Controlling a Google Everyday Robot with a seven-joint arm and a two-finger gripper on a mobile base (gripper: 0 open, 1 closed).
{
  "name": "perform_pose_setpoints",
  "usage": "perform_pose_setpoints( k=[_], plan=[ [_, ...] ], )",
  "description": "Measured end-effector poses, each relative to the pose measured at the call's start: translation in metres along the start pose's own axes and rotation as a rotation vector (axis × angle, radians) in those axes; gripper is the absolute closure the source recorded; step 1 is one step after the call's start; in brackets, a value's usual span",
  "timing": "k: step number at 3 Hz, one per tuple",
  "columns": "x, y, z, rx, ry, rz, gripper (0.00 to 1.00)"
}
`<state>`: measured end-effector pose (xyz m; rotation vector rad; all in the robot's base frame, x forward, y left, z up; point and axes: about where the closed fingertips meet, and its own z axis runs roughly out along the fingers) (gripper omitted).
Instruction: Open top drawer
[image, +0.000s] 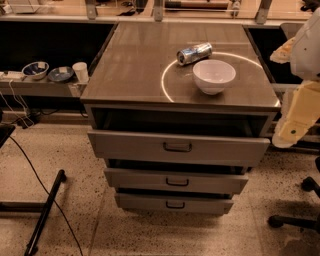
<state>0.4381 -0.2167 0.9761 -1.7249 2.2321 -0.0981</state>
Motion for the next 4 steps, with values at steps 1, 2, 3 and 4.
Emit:
perform_pose_setpoints(
  k=[1,2,3,4],
  plan=[
    [0.000,0.000,0.000,0.000,0.000,0.000,0.00],
    [0.006,0.005,0.023,0.017,-0.025,0.007,0.00],
    [0.021,0.024,0.075,-0.004,-0.121,0.003,0.00],
    [0.020,0.023,0.080,0.017,-0.148,-0.013,0.00]
  ],
)
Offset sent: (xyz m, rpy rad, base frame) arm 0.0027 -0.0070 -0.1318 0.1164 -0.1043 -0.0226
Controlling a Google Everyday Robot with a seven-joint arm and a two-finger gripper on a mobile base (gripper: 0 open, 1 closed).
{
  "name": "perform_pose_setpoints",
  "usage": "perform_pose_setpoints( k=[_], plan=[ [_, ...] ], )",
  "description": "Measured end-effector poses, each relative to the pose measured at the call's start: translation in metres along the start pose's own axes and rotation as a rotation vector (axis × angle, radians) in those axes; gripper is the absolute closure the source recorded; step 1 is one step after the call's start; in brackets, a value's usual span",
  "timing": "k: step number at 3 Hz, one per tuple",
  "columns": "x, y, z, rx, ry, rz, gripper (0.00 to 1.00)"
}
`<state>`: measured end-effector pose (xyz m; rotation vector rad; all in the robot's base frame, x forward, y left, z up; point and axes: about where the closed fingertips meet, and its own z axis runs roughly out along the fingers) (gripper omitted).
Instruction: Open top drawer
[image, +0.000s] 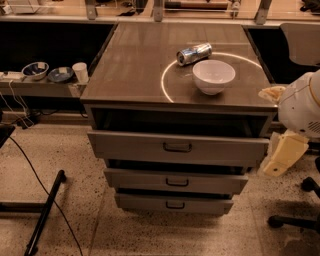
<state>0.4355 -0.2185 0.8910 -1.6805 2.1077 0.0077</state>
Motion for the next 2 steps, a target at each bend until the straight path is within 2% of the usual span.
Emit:
perform_pose_setpoints(
  k=[1,2],
  plan=[
    [0.023,-0.008,0.034,-0.012,0.062,0.045,0.00],
    [0.053,-0.010,0.090,-0.029,0.100,0.022,0.00]
  ],
)
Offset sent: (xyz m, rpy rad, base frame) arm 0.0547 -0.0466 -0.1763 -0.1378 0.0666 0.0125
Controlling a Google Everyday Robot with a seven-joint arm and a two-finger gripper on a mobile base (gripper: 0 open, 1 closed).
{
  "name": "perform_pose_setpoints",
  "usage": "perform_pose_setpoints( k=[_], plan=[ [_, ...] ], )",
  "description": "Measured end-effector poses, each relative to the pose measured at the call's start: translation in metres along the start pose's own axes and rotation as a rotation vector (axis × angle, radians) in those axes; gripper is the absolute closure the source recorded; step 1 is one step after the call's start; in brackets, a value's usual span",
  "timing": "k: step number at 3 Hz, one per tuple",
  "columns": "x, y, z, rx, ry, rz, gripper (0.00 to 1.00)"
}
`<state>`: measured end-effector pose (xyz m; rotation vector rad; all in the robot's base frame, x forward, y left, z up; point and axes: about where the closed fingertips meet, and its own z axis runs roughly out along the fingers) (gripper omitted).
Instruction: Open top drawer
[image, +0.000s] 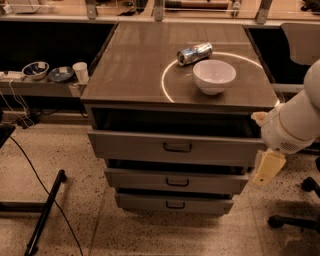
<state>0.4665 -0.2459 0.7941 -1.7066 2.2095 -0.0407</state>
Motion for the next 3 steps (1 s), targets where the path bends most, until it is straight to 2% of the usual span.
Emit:
perform_pose_setpoints(
  k=[1,2,3],
  plan=[
    [0.015,-0.004,0.050,-0.012,0.011,-0.059,0.00],
    [0.014,-0.016,0.087,-0.025,0.026,-0.132,0.00],
    [0.009,-0.039,0.124,-0.050,0.053,-0.182,0.00]
  ],
)
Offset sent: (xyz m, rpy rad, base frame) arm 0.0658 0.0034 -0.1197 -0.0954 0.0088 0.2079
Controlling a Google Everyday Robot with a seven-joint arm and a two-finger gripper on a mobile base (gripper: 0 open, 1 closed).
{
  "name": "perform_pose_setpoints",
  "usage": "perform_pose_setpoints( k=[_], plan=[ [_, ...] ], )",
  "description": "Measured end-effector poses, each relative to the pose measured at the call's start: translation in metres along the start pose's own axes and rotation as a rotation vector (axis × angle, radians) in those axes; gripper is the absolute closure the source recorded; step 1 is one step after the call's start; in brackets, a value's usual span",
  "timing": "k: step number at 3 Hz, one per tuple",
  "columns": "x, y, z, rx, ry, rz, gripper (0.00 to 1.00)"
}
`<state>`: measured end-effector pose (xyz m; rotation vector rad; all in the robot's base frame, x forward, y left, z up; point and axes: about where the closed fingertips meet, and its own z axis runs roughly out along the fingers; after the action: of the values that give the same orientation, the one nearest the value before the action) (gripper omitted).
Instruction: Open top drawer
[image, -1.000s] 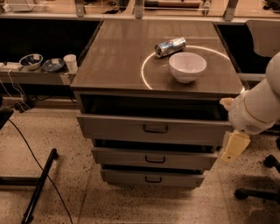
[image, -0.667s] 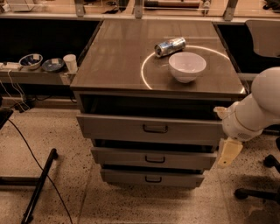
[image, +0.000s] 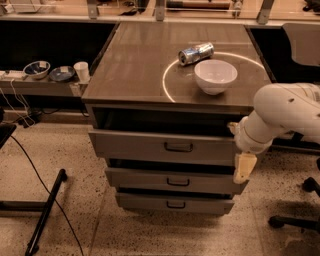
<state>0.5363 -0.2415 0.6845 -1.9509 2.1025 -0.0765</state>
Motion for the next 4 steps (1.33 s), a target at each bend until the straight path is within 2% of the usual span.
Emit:
perform_pose_setpoints(
  k=[1,2,3,4],
  plan=[
    [0.000,-0.026,0.034,-0.066,-0.005,-0.006,0.00],
    [0.003,-0.033,0.052,-0.143,-0.068,0.027,0.16],
    [-0.004,-0.014,0.034,-0.197,-0.152,0.074,0.40],
    [-0.009,0.022,0.001,-0.227,-0.194,0.098,0.63]
  ],
)
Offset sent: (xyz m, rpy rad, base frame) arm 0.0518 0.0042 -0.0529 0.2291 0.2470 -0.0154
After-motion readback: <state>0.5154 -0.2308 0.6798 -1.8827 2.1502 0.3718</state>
